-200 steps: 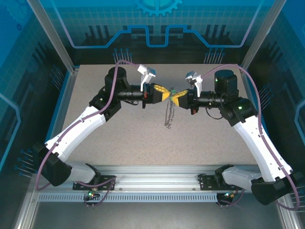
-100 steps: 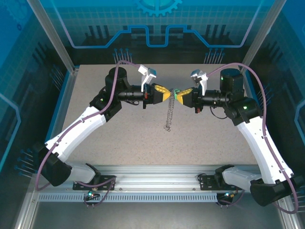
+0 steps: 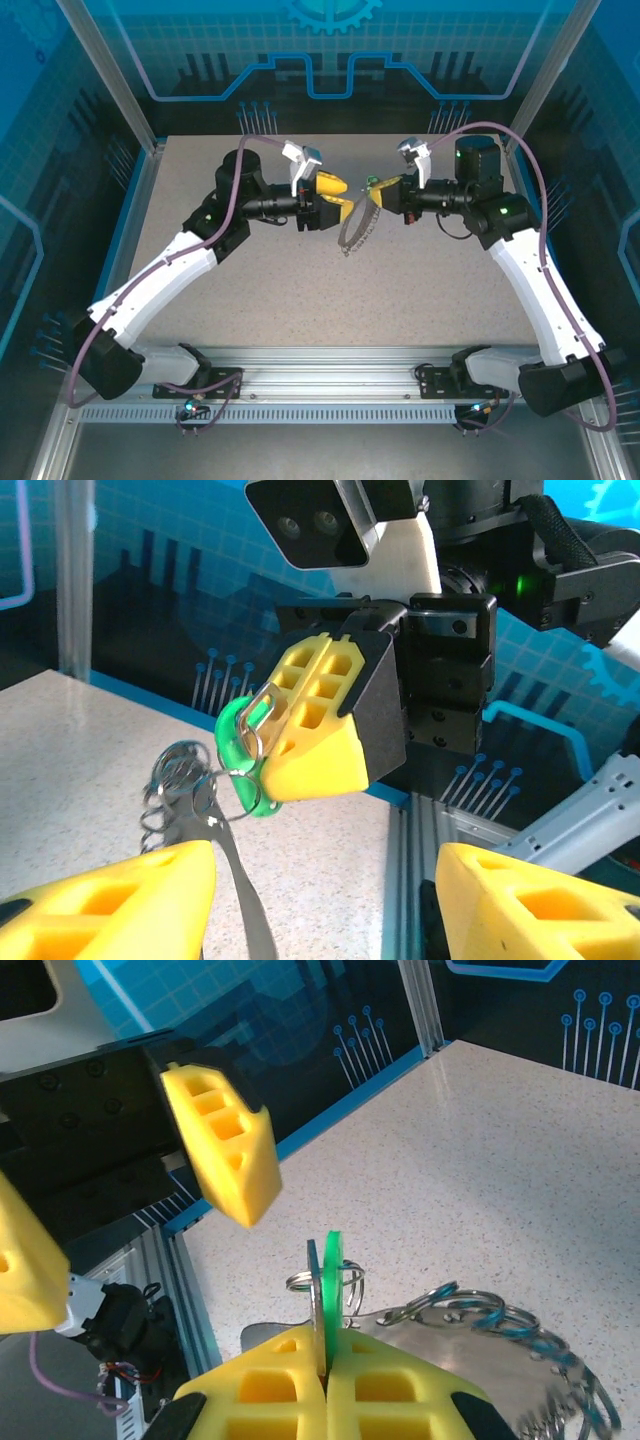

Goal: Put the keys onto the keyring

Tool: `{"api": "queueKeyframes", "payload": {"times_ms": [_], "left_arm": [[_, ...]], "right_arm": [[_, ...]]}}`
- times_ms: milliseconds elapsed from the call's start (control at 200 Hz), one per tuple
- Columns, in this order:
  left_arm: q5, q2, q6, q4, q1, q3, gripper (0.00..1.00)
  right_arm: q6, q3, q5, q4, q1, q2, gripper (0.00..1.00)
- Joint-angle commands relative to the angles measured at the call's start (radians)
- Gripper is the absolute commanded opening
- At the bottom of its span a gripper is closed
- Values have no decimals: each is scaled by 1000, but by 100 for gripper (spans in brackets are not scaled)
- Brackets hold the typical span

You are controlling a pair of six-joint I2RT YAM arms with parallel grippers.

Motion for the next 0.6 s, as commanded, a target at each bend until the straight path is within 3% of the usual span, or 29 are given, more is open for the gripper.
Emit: {"api": "queueKeyframes", "payload": {"times_ms": [0,300,595], "left_arm": [[-111,-54,6,25,4,-36,64],[-282,-128,-37,67,40,-163,69],[-294,-126,-86,126,104,-260,72]], "right_arm": [[17,11,2,58,-23,27,0],[24,44,-2,116,-45,167,0],[19,192,8,130,-67,408,0]]}}
